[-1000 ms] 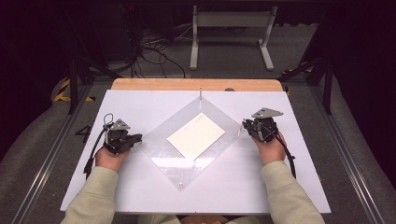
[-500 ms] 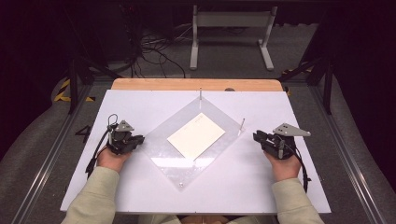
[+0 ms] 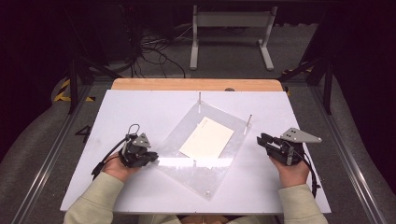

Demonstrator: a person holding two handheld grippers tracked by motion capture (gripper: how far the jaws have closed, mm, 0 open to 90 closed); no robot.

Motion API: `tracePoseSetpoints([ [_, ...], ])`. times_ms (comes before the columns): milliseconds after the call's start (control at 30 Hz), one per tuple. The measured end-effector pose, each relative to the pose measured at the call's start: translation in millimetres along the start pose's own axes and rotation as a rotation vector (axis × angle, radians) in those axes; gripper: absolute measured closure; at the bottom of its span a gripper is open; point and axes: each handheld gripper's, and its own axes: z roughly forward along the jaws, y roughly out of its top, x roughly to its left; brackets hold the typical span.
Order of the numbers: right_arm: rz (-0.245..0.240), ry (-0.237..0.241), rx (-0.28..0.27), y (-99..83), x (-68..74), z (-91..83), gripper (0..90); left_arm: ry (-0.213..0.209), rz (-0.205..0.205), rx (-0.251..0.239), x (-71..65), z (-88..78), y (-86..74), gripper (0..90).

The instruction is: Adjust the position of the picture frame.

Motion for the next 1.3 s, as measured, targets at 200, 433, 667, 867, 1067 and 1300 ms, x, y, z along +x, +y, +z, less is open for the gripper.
tracePoseSetpoints([
  [200, -0.004, 0.011, 0.003, -0.5, 0.7, -2.4, 70.6, -0.078, 0.115, 0.029, -24.3, 5.4, 10.1, 83.8],
  [433, 0.003, 0.021, 0.013, -2.4, 0.4, -3.3, 70.0, -0.166, 0.199, 0.041, -46.3, 10.7, 17.3, 83.8],
  [667, 0.013, 0.02, 0.01, -3.1, -2.4, -3.3, 68.2, -0.236, 0.245, 0.047, -60.4, 14.4, 21.7, 83.8],
  [867, 0.03, -0.009, 0.011, 3.9, -11.0, 6.5, 64.7, -0.284, 0.285, 0.049, -74.9, 18.3, 26.2, 83.8],
  [1067, 0.063, -0.073, 0.094, 17.7, -34.9, 47.3, 62.6, -0.322, 0.256, 0.02, -75.4, 20.1, 23.7, 81.7],
  [1300, 0.086, -0.12, 0.159, 24.6, -55.0, 82.9, 64.8, -0.329, 0.164, -0.127, -63.7, 3.0, 17.4, 70.6],
])
